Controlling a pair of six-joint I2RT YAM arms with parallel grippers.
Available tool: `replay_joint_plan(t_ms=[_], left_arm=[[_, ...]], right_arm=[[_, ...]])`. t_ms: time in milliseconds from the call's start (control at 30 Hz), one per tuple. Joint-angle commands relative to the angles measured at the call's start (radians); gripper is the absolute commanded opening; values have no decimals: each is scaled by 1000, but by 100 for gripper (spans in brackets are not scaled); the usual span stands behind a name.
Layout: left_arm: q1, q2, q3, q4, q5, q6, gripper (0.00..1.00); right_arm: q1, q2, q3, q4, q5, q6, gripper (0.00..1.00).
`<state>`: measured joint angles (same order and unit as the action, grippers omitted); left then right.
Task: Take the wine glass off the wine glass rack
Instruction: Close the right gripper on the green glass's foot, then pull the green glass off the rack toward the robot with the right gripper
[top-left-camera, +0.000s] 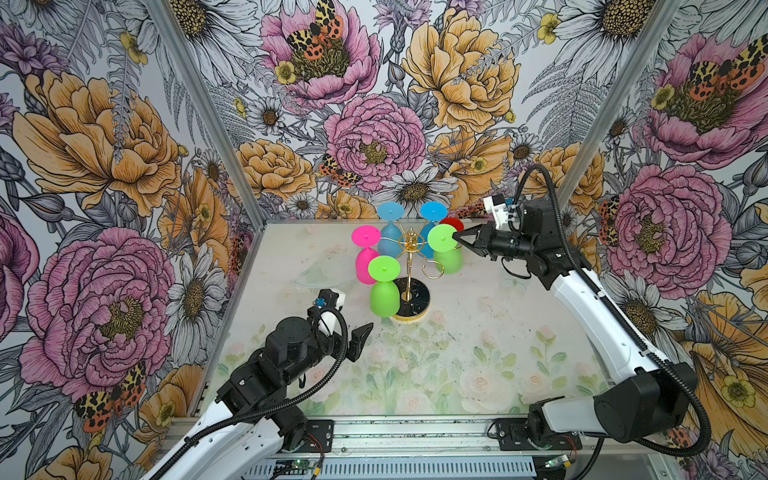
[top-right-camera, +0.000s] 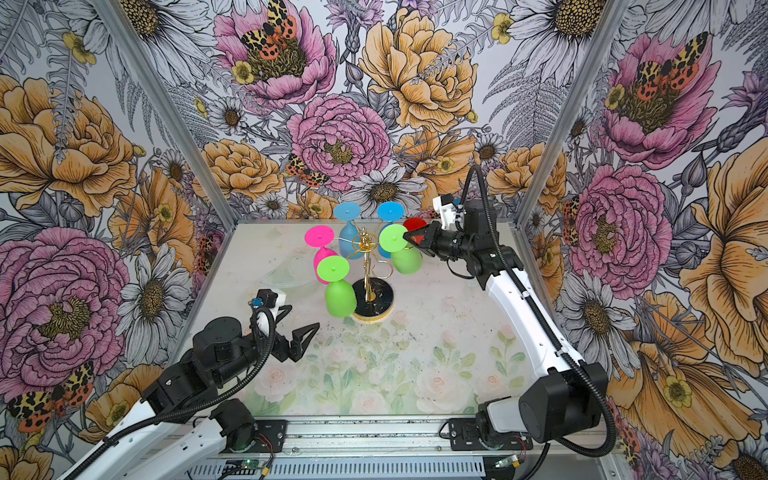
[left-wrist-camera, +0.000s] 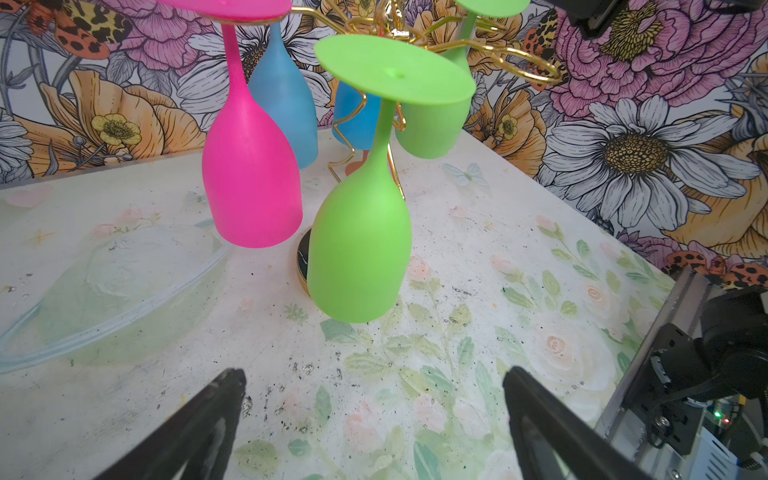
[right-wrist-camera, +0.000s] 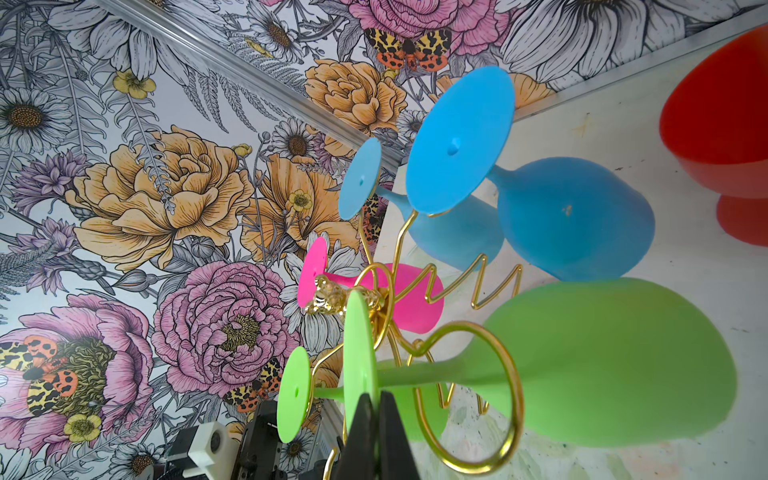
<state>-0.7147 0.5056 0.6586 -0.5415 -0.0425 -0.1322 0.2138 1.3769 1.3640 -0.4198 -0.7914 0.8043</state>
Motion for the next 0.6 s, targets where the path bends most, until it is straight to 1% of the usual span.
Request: replay_joint_plan(t_ms=[0, 133, 367, 567], left_arm=[[9, -13, 3, 23, 21, -6, 99], [9, -13, 4, 23, 27, -7, 99], [9, -18, 1, 38, 75, -8, 99], [10, -14, -7, 67, 149, -11, 99]], right_arm=[[13, 10, 30, 37, -27, 1, 0], [15, -2, 19, 35, -32, -2, 0], [14, -52, -21, 35, -40, -1, 0], [14, -94, -55, 34, -49, -2, 0]])
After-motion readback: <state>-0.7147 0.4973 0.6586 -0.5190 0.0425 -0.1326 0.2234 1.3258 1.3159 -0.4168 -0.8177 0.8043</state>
